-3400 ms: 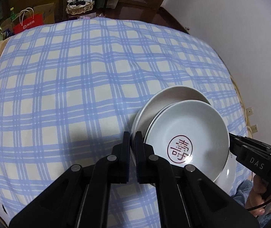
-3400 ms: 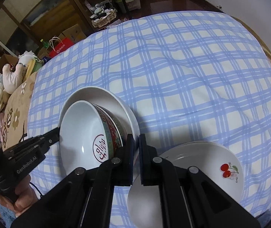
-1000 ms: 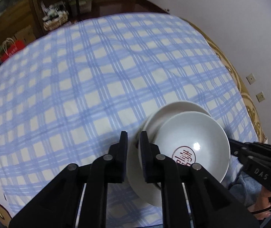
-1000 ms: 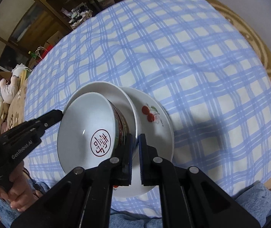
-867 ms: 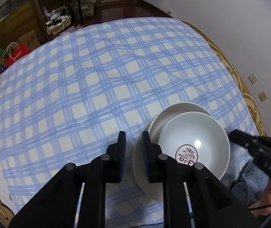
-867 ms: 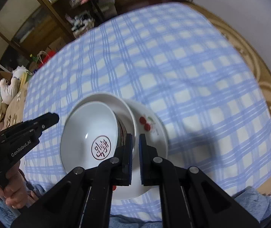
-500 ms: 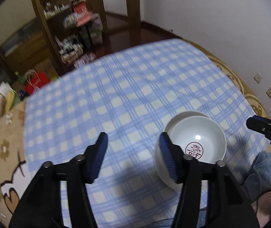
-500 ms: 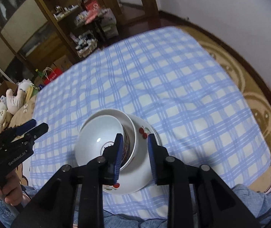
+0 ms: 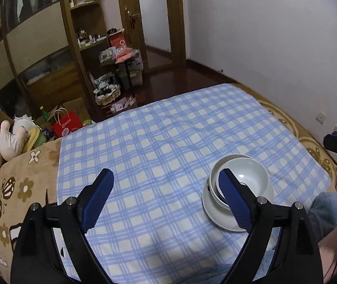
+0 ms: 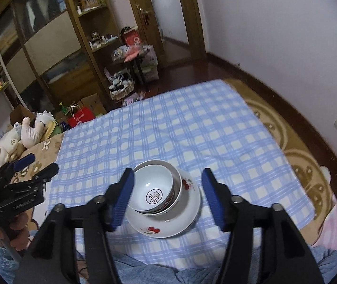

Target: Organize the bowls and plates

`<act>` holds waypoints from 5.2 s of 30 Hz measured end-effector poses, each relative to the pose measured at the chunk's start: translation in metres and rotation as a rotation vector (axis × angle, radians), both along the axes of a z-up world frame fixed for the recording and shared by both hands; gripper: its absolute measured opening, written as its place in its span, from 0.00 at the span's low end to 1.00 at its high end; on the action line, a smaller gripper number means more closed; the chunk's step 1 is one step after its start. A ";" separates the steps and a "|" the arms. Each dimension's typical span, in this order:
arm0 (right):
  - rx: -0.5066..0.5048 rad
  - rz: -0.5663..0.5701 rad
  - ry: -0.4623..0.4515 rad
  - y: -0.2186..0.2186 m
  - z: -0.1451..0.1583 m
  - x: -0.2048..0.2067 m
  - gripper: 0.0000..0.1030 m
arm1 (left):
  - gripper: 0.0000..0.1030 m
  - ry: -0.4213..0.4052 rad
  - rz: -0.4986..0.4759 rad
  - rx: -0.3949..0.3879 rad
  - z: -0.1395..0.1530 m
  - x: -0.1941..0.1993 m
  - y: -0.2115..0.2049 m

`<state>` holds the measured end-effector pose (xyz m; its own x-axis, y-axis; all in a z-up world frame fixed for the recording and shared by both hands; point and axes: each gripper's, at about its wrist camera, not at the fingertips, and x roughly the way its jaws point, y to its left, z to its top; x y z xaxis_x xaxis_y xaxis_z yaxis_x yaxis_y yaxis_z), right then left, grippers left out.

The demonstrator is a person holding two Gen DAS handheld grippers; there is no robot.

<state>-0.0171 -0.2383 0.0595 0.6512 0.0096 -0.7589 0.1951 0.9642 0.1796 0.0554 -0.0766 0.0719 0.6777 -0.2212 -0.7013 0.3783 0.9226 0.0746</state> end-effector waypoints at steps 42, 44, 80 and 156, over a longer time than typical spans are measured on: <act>-0.205 -0.135 -0.218 0.023 -0.024 -0.054 1.00 | 0.96 -0.244 0.161 -0.017 -0.053 -0.051 0.053; -0.209 -0.133 -0.216 0.025 -0.024 -0.053 1.00 | 0.96 -0.255 0.168 -0.010 -0.052 -0.053 0.054; -0.217 -0.149 -0.217 0.026 -0.025 -0.056 1.00 | 0.96 -0.258 0.271 -0.001 -0.054 -0.050 0.069; -0.225 -0.151 -0.198 0.027 -0.027 -0.062 1.00 | 0.96 -0.256 0.220 -0.020 -0.050 -0.060 0.059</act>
<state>-0.0794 -0.2116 0.0329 0.7677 -0.2515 -0.5894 0.3210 0.9470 0.0141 -0.0044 -0.0177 0.0219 0.8641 -0.0618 -0.4994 0.1411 0.9824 0.1226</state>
